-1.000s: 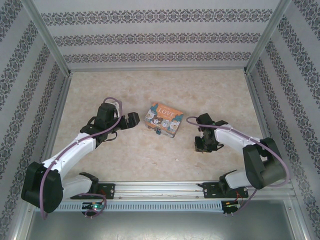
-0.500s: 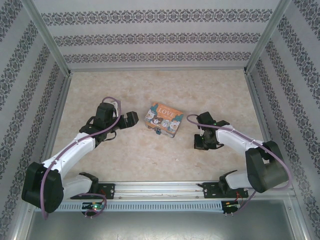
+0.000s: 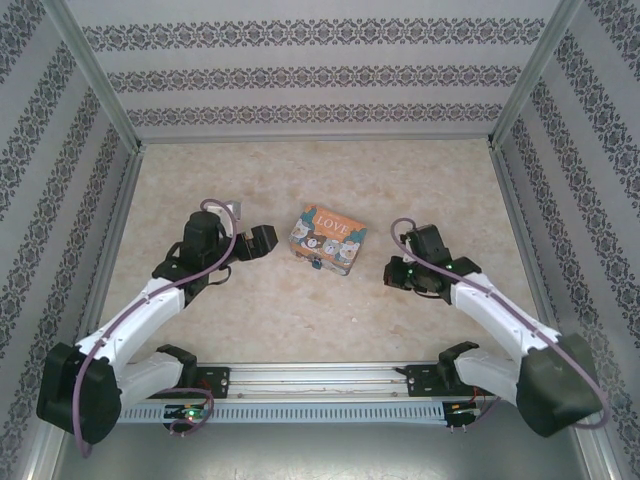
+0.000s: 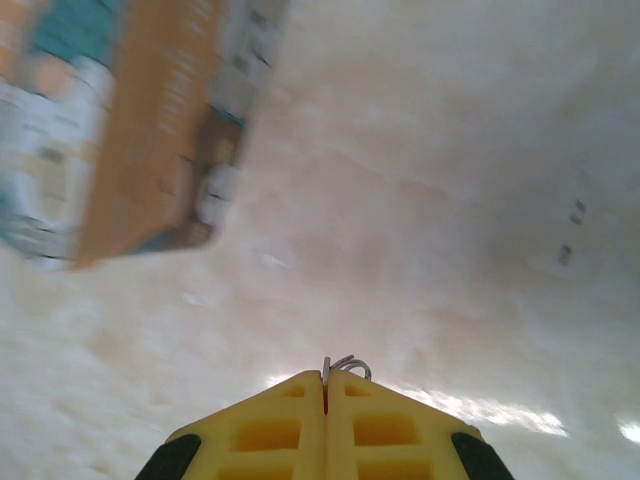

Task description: Unlock a padlock with a key

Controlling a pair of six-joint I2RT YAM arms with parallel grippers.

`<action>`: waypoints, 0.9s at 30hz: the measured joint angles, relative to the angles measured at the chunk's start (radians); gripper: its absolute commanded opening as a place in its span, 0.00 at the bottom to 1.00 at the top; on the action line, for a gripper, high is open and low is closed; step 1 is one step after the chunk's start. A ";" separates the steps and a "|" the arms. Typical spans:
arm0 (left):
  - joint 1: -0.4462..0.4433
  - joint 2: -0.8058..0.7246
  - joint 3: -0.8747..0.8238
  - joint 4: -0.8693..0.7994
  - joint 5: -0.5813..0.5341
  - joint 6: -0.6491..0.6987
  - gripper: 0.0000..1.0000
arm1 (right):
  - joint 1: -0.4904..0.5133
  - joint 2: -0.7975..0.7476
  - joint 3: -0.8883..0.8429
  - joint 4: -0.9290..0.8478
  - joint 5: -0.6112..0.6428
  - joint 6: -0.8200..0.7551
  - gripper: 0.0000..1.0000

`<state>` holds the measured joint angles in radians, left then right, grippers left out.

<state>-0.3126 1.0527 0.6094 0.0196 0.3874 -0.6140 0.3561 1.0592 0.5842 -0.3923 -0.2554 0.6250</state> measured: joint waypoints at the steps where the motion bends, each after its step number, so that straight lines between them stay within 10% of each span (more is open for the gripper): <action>1: 0.000 -0.008 -0.014 0.037 0.023 -0.018 0.89 | 0.000 -0.032 -0.019 0.047 -0.016 0.037 0.01; 11: -0.035 0.039 -0.095 0.402 0.185 -0.297 0.65 | 0.063 -0.195 -0.169 0.503 -0.041 0.340 0.01; 27: -0.250 0.389 -0.048 0.947 0.201 -0.654 0.44 | 0.248 -0.206 -0.280 0.928 0.263 0.612 0.01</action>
<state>-0.5629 1.4414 0.5617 0.9668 0.5880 -1.2682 0.6037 0.8536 0.3046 0.5354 0.0074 1.2366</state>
